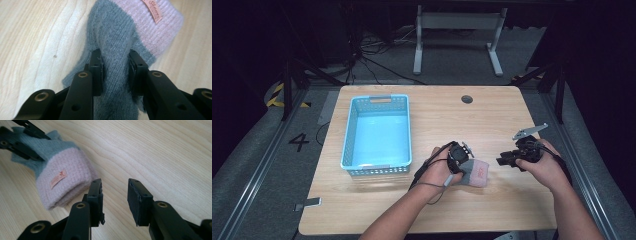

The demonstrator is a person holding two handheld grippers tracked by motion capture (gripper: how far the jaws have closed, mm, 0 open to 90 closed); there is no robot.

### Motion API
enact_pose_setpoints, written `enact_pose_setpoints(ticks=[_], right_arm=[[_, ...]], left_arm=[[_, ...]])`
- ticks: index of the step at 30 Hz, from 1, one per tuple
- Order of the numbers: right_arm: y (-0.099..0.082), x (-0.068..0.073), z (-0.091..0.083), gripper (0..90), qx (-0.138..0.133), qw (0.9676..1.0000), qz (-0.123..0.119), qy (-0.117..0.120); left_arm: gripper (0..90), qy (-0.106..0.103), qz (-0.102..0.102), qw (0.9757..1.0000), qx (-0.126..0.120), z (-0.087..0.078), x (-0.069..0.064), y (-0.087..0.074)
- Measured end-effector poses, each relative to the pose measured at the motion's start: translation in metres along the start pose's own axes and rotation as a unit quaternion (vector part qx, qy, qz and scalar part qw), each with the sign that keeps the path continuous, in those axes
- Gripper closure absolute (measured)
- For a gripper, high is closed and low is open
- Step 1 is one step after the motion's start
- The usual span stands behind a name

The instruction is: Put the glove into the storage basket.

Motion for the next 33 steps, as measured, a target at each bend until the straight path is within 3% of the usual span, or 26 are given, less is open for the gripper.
enact_pose_setpoints(ticks=[3, 17, 25, 33], right_arm=[[0.004, -0.001, 0.0, 65.1, -0.002, 1.0, -0.003, 0.002], [0.02, -0.007, 0.008, 64.5, 0.001, 0.9999, -0.009, 0.009], [0.022, -0.012, 0.016, 63.9, 0.015, 0.9998, -0.004, 0.009], [0.02, -0.015, 0.025, 63.7, 0.026, 0.9996, 0.002, 0.013]], left_arm=[[69.7, 0.003, -0.001, 1.0, -0.005, -0.01, 0.001, -0.002], [69.4, 0.004, -0.038, 0.9989, -0.026, -0.056, 0.02, -0.02], [69.3, 0.007, -0.048, 0.9978, -0.044, -0.081, 0.03, -0.026], [69.2, 0.021, -0.06, 0.997, -0.044, -0.101, 0.045, -0.029]])
Point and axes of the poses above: each handheld gripper's, and its own axes: z roughly forward along the jaws, y roughly out of its top, x roughly to its left, the point moved 6 cm from there along z, roughly forward along the jaws, and after that the axes turned 5 degrees about x, right-handed, at the moved point
